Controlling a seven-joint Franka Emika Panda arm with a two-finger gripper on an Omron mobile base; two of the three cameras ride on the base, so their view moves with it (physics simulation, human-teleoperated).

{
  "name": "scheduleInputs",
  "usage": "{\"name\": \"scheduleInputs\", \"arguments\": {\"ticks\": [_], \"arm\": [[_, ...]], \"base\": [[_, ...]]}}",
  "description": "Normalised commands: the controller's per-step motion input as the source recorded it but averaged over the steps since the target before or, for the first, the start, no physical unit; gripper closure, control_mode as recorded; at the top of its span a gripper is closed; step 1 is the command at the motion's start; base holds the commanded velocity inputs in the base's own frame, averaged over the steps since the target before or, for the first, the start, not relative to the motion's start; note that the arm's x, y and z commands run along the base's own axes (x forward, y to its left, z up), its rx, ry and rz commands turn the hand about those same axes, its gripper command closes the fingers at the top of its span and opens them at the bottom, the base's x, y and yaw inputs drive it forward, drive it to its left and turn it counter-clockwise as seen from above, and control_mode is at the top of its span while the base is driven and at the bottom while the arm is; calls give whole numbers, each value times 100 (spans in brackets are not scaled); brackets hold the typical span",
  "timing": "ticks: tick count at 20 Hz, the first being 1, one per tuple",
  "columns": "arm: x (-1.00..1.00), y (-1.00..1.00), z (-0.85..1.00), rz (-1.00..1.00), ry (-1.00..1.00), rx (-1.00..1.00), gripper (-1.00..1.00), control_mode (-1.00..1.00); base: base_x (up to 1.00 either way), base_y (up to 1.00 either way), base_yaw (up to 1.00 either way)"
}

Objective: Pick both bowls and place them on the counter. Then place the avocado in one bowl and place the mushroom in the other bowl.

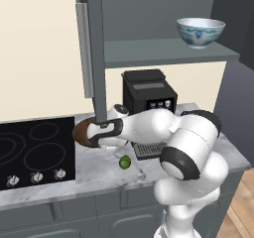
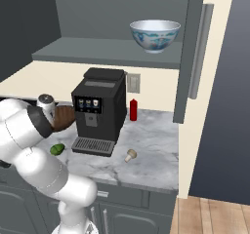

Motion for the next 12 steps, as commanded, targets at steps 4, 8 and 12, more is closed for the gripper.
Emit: {"name": "scheduleInputs", "arguments": {"ticks": [4,8,12], "arm": [[-6,-1,-3,0,9,0,-100,-100],[-13,-4,3,0,4,0,-100,-100],[-36,-7,11,0,-1,0,-100,-100]], "base": [[0,0,0],[0,0,0],[0,0,0]]}}
